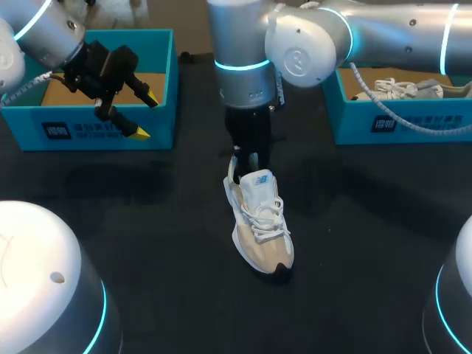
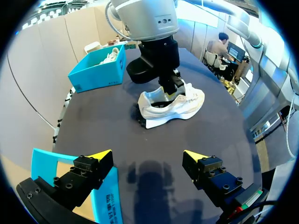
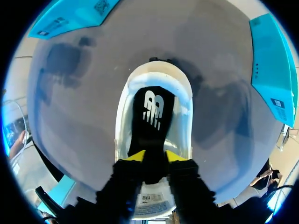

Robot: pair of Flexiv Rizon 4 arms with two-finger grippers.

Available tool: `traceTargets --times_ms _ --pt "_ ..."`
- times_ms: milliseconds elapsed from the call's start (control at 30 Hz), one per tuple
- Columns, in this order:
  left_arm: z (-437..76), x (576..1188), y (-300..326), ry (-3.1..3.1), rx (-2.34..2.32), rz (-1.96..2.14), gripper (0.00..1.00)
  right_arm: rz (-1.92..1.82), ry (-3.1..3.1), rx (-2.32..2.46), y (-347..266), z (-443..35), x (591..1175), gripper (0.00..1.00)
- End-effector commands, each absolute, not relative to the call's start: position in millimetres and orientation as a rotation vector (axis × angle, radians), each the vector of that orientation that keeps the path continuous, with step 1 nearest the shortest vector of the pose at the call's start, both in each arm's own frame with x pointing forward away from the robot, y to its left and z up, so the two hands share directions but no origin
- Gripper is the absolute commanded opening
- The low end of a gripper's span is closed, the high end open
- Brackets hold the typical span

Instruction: Take the shoe out of the shoebox, open the shoe tongue, remove and reinsert the insole, then place the shoe into the shoebox

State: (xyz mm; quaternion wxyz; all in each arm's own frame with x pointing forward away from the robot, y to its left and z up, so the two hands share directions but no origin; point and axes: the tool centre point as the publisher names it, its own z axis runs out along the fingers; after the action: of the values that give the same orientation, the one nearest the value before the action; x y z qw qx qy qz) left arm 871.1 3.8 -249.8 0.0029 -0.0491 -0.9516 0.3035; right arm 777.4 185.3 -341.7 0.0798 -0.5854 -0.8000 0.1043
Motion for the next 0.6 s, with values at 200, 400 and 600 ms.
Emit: traceTargets --times_ms 200,400,600 --pt "-250 872 4 -2.984 -0.155 0.947 1.0 0.293 -2.402 -1.74 184 -345 777 1.0" --pt "-250 872 4 -2.984 -0.155 0.947 1.0 0.298 -2.4 -1.713 186 -353 778 1.0" --pt "-250 872 4 -2.984 -0.155 0.947 1.0 0.296 -2.374 -1.704 181 -360 774 1.0"
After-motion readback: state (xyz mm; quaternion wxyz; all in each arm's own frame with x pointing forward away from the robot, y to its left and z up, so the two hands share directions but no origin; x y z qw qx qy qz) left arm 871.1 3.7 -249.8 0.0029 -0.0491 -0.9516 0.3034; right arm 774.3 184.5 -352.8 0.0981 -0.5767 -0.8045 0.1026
